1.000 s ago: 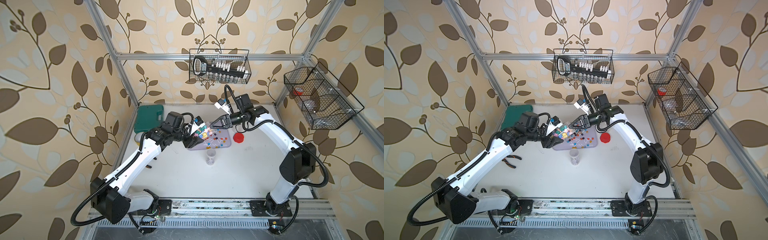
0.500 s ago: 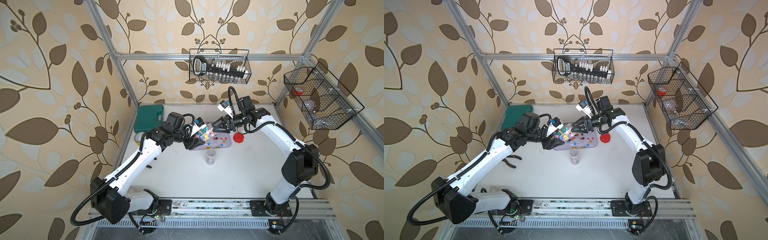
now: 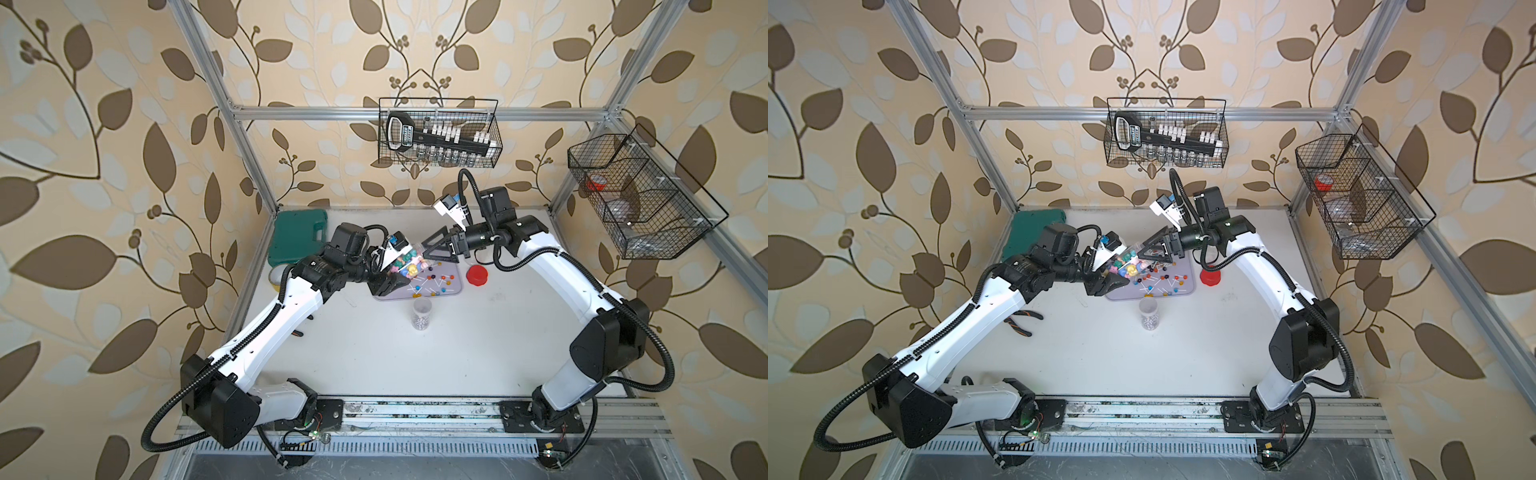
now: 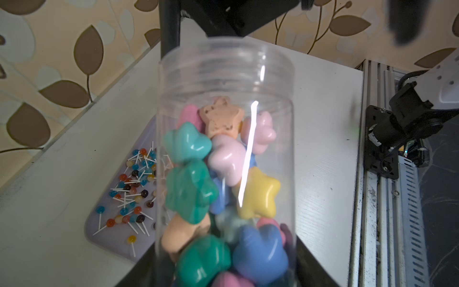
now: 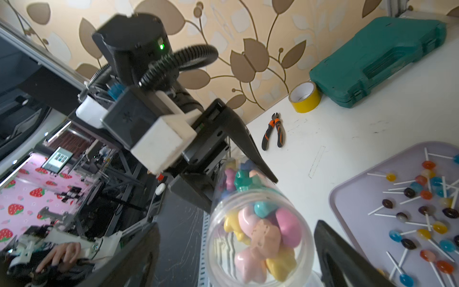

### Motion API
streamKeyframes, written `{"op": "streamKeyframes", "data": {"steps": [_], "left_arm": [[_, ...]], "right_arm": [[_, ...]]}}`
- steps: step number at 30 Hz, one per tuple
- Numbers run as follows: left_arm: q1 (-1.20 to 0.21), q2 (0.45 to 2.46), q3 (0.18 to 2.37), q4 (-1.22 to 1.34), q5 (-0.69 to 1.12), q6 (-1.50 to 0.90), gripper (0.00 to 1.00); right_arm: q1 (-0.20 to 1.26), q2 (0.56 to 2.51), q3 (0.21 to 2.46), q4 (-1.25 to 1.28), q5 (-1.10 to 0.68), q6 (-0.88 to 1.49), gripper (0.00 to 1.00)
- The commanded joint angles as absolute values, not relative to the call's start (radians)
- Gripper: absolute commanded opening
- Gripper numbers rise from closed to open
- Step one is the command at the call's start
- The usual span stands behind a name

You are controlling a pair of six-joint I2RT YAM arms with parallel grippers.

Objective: Pour the candies out of the jar
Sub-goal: Unscrew the lid from the jar.

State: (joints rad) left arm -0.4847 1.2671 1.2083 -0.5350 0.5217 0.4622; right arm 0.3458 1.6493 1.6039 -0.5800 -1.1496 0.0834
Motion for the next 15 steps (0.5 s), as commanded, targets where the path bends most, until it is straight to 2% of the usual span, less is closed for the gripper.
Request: {"op": "streamKeyframes", "data": {"steps": [1,5,15], "left_arm": [[-0.486,1.238,1.243,-0.466,0.520,0.471,0.56],[-0.486,1.238,1.248,-0.472,0.497,0.483,0.56],[-0.486,1.232,1.262,-0.485,0.446,0.520,0.56]], "right_arm": [[0.293,1.628,1.661,-0.526,-1.074,0.338,0.98],[0.232,1.644,1.671,-0.580,-1.067,0.479,0.99],[0.255,1.726,1.775,-0.876,-1.036,0.351,0.98]]}}
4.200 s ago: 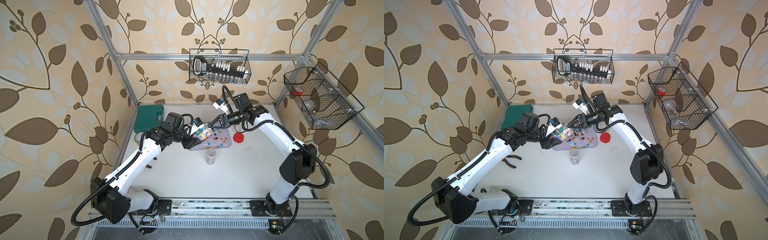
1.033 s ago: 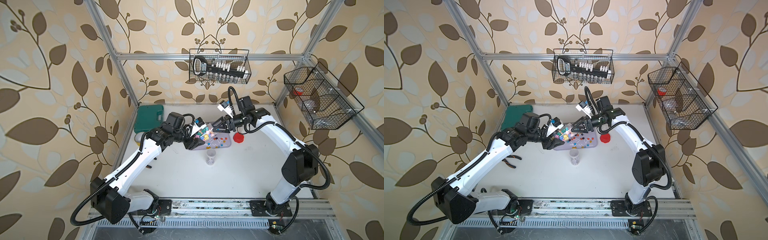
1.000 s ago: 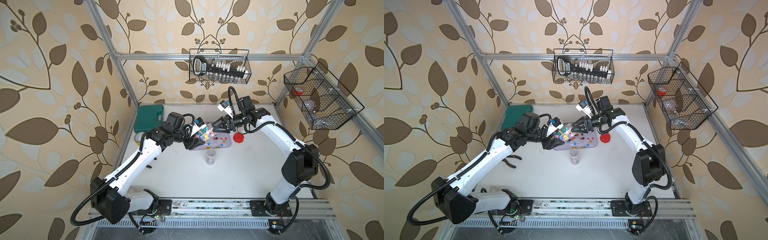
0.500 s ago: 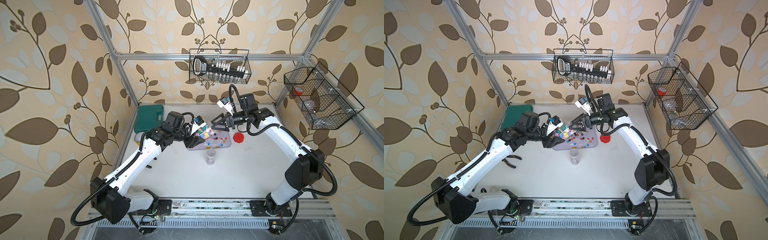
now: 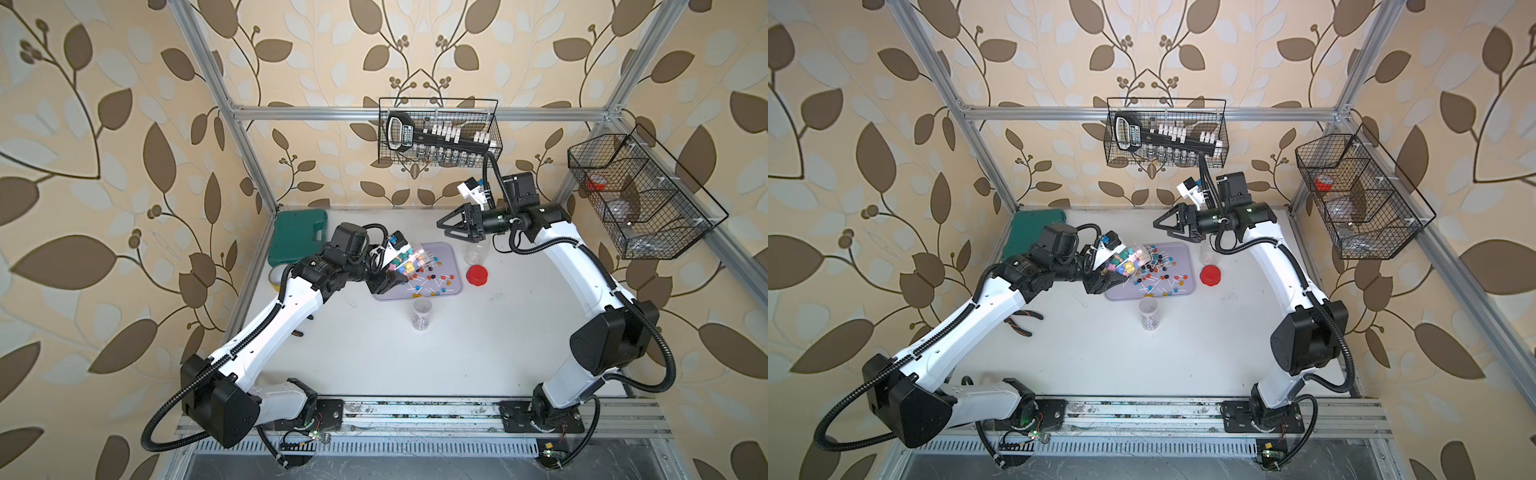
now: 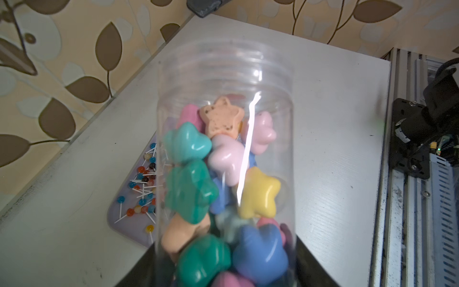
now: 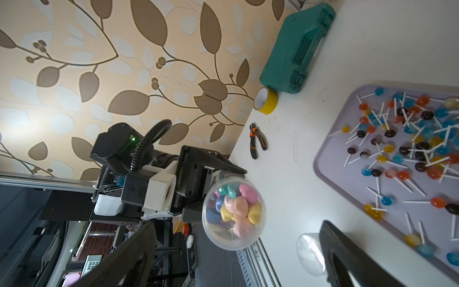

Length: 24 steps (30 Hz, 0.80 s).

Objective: Pour the candies out of the jar
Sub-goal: Unscrew the lid from the jar.

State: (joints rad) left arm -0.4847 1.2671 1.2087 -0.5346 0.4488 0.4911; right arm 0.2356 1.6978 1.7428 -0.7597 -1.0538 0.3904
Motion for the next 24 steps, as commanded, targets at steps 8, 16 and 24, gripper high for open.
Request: {"op": "streamKeyframes", "data": {"steps": [8,16,24], "left_arm": [[-0.486,1.242,1.283,-0.484,0.463,0.519,0.56],[-0.486,1.252,1.285,-0.481,0.480,0.508,0.56],[-0.486,1.259,1.282,-0.483,0.486,0.503,0.56]], "right_arm": [[0.323,1.774,1.791,-0.904,-1.040,0.318,0.92],[0.349,1.813,1.813,-0.904,-1.052,0.300,0.88],[0.358,1.825,1.837,-0.902,-1.079,0.288,0.86]]}}
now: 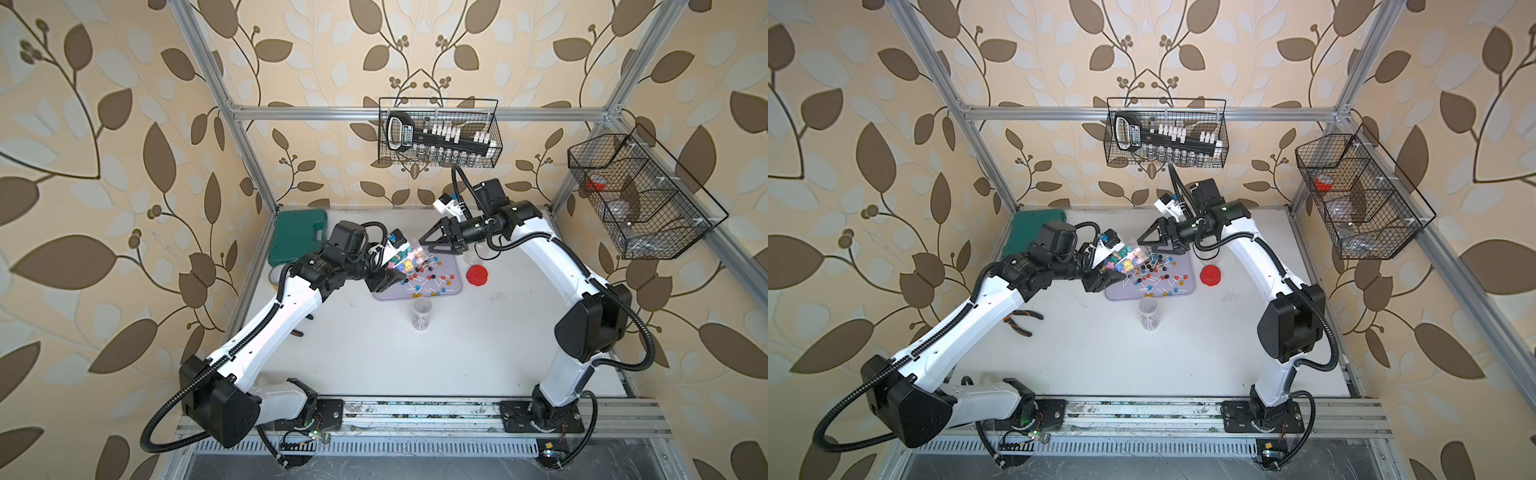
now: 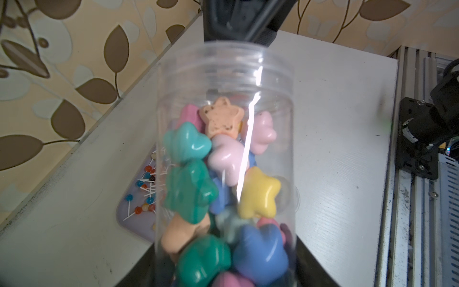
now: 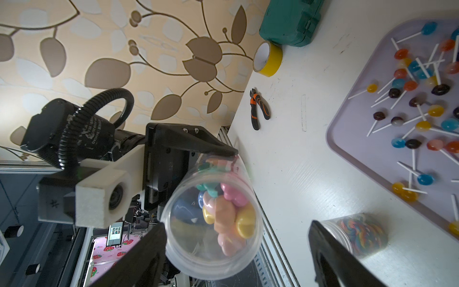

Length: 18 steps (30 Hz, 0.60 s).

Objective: Pour the candies out of the jar
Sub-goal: Unscrew the lid from the jar.

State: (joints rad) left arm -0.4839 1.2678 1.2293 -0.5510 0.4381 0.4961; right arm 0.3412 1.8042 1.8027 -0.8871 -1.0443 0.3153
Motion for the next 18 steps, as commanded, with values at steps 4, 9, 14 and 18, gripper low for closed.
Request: {"op": "streamKeyframes", "data": {"steps": [4,9,14,18], "left_arm": [[-0.486,1.266,1.281,-0.484,0.486,0.501,0.56],[-0.486,1.273,1.282,-0.482,0.489,0.503,0.56],[-0.486,1.274,1.281,-0.482,0.486,0.504,0.56],[-0.486,1.272,1.282,-0.486,0.482,0.506,0.56]], "right_arm": [[0.365,1.818,1.849,-0.892,-1.096,0.290,0.88],[0.371,1.806,1.854,-0.885,-1.104,0.291,0.89],[0.375,1.802,1.845,-0.886,-1.092,0.287,0.84],[0.375,1.799,1.845,-0.907,-1.055,0.264,0.81]]}}
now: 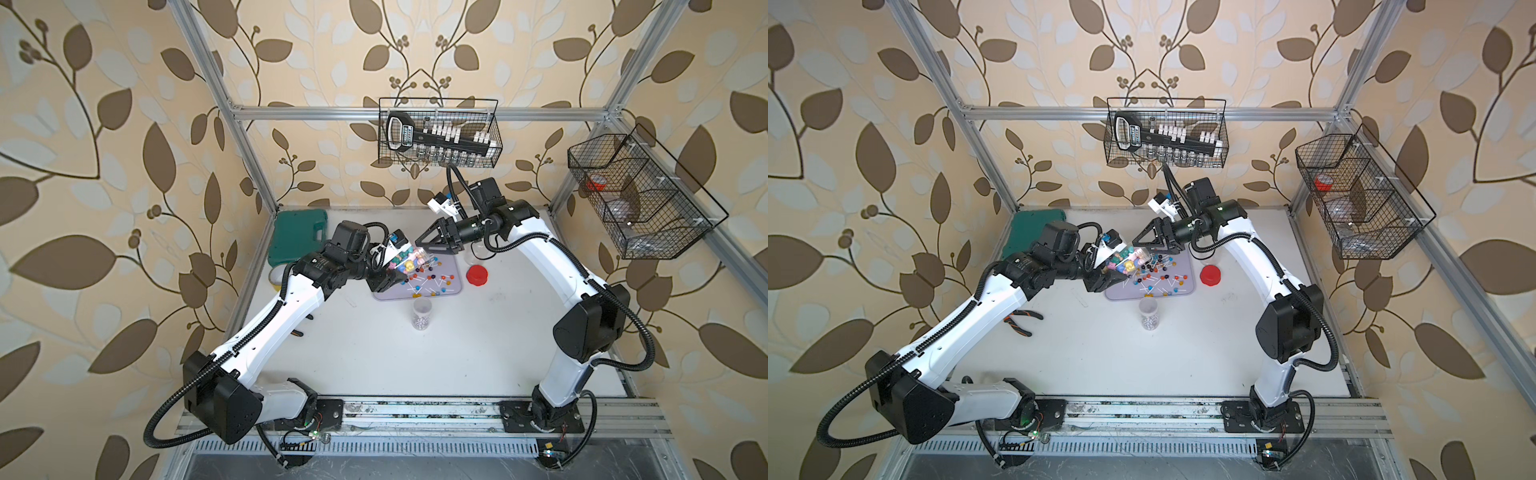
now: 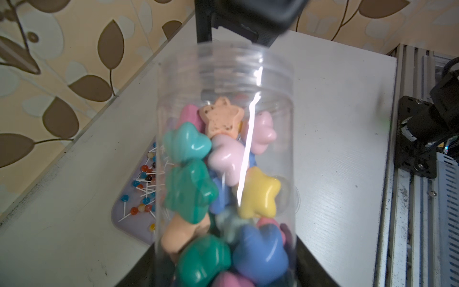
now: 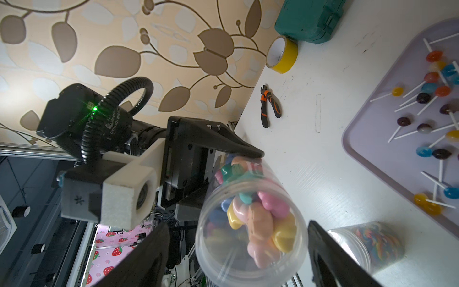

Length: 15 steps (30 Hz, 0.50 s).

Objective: Pour the candies out of the jar
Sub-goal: Unscrew the lid from the jar.

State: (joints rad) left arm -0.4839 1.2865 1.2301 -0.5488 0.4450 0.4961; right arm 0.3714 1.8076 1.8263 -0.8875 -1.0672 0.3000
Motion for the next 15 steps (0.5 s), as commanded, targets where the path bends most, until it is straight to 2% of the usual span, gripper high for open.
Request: {"op": "streamKeyframes", "data": {"steps": [1,7,15], "left_arm": [[-0.486,1.270,1.282,-0.487,0.480,0.505,0.56],[-0.486,1.273,1.282,-0.486,0.480,0.506,0.56],[-0.486,1.276,1.287,-0.483,0.485,0.502,0.56]], "right_arm": [[0.375,1.799,1.845,-0.912,-1.048,0.258,0.80],[0.374,1.797,1.850,-0.937,-1.032,0.233,0.65],[0.379,1.798,1.852,-0.962,-1.010,0.199,0.64]]}}
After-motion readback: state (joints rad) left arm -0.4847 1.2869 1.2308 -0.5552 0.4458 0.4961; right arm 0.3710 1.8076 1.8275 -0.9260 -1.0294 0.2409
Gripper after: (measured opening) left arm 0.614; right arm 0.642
